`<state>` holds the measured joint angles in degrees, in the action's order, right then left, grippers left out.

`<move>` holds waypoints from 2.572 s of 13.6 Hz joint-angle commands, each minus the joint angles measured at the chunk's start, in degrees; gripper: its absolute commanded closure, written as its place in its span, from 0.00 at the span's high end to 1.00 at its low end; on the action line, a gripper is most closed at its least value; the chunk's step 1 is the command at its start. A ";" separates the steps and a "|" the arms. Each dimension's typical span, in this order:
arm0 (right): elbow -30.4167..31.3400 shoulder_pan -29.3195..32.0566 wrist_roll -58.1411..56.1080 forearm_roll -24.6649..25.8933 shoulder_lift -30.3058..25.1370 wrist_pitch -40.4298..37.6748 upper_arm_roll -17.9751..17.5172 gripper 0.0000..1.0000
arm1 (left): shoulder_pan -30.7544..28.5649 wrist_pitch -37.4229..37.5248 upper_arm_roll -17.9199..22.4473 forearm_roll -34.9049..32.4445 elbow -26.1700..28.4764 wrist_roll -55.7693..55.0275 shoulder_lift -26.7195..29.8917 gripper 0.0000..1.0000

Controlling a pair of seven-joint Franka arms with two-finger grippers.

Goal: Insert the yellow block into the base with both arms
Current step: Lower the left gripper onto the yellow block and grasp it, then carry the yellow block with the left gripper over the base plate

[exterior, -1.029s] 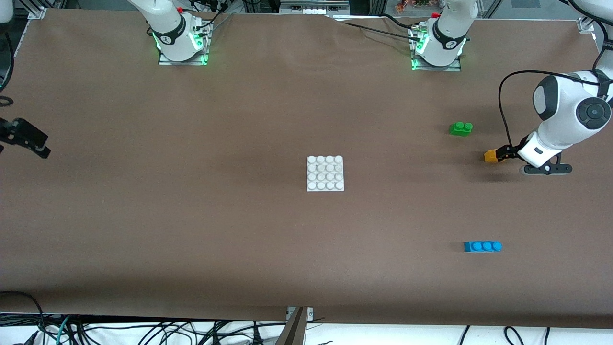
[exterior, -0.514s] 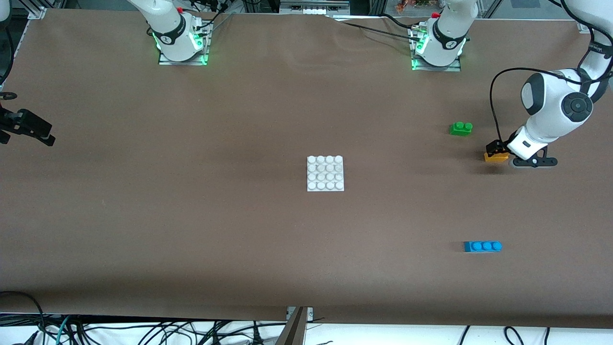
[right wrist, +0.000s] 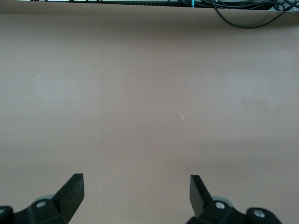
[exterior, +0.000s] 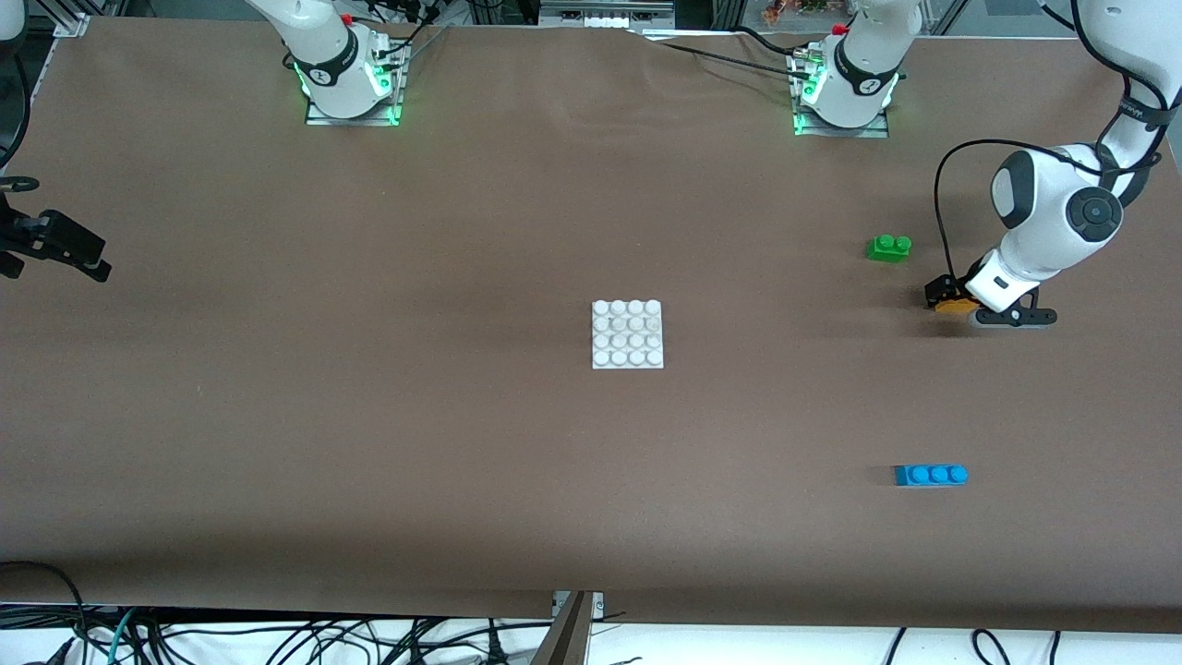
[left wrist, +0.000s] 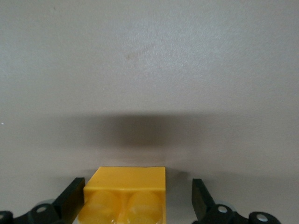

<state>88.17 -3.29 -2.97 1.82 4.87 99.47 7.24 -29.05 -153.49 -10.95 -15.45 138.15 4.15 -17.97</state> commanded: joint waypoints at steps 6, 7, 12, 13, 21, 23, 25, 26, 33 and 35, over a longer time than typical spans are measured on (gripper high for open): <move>-0.89 -1.10 0.24 -0.32 0.93 -1.83 -0.74 1.00 | -2.59 -0.76 -0.65 -1.08 0.01 4.91 0.22 0.39; -0.89 -1.45 0.15 -0.32 1.02 -1.83 -0.74 1.00 | -2.59 -0.76 -0.74 -1.08 0.01 4.73 0.39 0.32; -0.89 -1.37 -0.02 -0.41 1.10 -1.83 -0.65 1.00 | -2.33 3.52 -3.36 -0.90 -0.77 4.47 3.46 0.22; -0.89 -1.37 -0.02 -0.41 1.10 -1.83 -0.65 1.00 | -2.33 7.12 -4.68 -0.29 -0.95 4.29 5.91 0.21; -0.98 -1.37 -0.29 -0.41 1.19 -1.83 -0.65 1.00 | -1.01 42.01 -21.55 7.36 -25.45 -4.73 7.08 0.19; -0.98 -1.37 -0.46 -0.41 1.19 -1.83 -0.65 1.00 | 0.13 46.68 -26.73 7.45 -29.06 -11.76 7.08 0.20; -0.98 -1.28 -0.55 -0.41 1.19 -1.83 -0.65 1.00 | 2.32 48.02 -31.48 7.54 -31.35 -18.36 6.38 0.18; -0.98 -1.28 -0.64 -0.41 1.19 -1.83 -0.56 1.00 | 4.77 48.02 -32.46 7.54 -33.19 -20.04 5.15 0.18; -1.07 -1.02 -0.55 -0.41 1.46 -1.83 -0.56 1.00 | 27.43 47.94 -27.39 4.74 -51.48 -42.19 -14.27 0.18; -1.07 -1.02 -0.55 -0.50 1.63 -1.83 -0.47 1.00 | 33.07 47.41 -23.96 4.46 -54.37 -43.26 -17.26 0.18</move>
<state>88.16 -4.64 -2.92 1.81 6.12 98.56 6.79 -1.22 -107.45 -37.73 -9.36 89.98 -36.90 -30.55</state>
